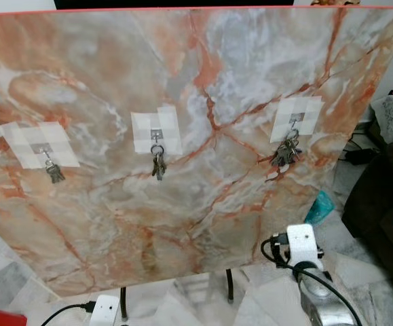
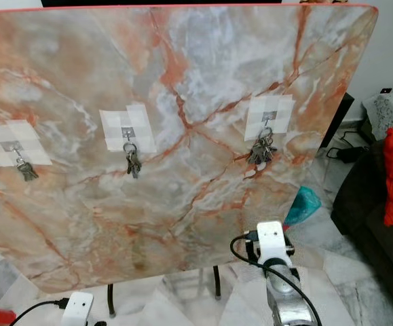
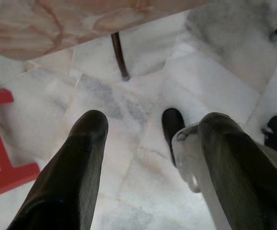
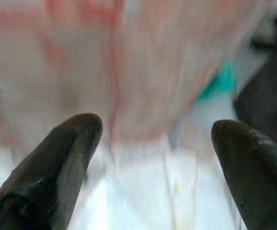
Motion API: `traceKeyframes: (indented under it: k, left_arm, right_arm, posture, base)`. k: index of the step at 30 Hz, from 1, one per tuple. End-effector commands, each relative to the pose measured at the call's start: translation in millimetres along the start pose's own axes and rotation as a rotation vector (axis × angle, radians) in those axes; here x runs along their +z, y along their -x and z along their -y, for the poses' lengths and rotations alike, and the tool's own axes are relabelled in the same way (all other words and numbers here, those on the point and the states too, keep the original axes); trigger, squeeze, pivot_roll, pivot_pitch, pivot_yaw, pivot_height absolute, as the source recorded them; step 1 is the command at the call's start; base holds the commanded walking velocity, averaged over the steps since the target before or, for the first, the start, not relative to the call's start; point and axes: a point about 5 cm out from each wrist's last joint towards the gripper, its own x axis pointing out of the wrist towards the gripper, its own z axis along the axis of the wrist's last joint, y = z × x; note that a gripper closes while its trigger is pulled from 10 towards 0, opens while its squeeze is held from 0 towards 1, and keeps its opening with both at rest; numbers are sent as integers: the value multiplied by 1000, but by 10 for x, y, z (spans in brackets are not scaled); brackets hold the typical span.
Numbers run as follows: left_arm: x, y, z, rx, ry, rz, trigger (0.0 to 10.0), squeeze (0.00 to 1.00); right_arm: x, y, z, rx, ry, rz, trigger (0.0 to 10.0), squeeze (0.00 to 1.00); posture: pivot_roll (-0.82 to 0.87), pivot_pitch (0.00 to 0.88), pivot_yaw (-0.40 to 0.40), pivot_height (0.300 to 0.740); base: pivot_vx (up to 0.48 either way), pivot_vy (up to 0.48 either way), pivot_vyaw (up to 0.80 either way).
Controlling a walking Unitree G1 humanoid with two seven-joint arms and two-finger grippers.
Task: Hang keys on a hook
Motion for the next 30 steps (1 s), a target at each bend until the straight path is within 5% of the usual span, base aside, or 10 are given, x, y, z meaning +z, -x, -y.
traceKeyframes:
  k: [1,10,17,30]
  left_arm:
    - [-42,5,17,-1,-12,-22,10000,0]
    - [-31,0,27,6,20,-25,10000,0]
    - [-28,0,0,13,27,-26,10000,0]
    - [-23,-1,7,15,32,-24,10000,0]
  right_arm:
    - [-333,47,-74,25,-45,-142,10000,0]
    - [-901,245,-246,53,-121,-392,10000,0]
    - [-978,284,-215,71,-105,-397,10000,0]
    - [-1060,331,-219,97,-71,-410,10000,0]
  posture:
    - [21,0,-52,740]
    - [45,0,-63,740]
    - [44,0,-59,740]
    - [53,0,-62,740]
  base:
    - [0,0,0]
    - [0,0,0]
    - [0,0,0]
    - [0,0,800]
